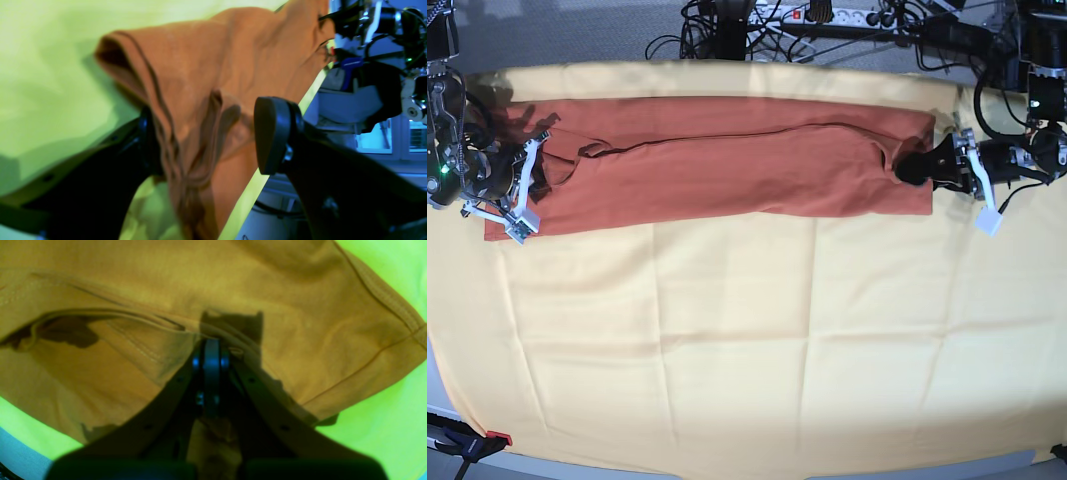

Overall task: Fold the T-shirt properly
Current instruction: 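Grasp the folded shirt's ends with both grippers, then carry the shirt end with the left gripper toward the right gripper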

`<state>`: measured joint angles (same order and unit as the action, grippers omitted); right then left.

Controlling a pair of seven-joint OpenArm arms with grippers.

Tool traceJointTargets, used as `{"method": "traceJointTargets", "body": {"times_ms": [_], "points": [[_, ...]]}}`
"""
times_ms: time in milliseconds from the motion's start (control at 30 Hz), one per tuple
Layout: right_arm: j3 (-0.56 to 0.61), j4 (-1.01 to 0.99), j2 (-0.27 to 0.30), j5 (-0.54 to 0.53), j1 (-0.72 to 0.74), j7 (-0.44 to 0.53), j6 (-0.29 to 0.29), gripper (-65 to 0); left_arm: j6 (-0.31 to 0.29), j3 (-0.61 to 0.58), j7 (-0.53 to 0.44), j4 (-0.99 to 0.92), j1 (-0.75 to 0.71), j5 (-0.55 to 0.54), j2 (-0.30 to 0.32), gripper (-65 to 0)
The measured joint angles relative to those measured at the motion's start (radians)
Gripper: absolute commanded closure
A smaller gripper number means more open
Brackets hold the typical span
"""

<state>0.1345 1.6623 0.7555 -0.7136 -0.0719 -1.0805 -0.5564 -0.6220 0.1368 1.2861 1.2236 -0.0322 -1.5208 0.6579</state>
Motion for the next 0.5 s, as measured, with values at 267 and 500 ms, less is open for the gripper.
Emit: {"method": "traceJointTargets", "body": {"times_ms": [267,500], "points": [[0.0,0.0,-0.005,0.003,0.0,0.0,0.0,0.0,-0.034,-0.004,0.043,0.005,0.019,0.018,-0.028,-15.5],[0.0,0.0,-0.005,0.003,0.0,0.0,0.0,0.0,-0.022,0.048,0.066,-0.001,0.065,0.063,-0.042,0.0]]}}
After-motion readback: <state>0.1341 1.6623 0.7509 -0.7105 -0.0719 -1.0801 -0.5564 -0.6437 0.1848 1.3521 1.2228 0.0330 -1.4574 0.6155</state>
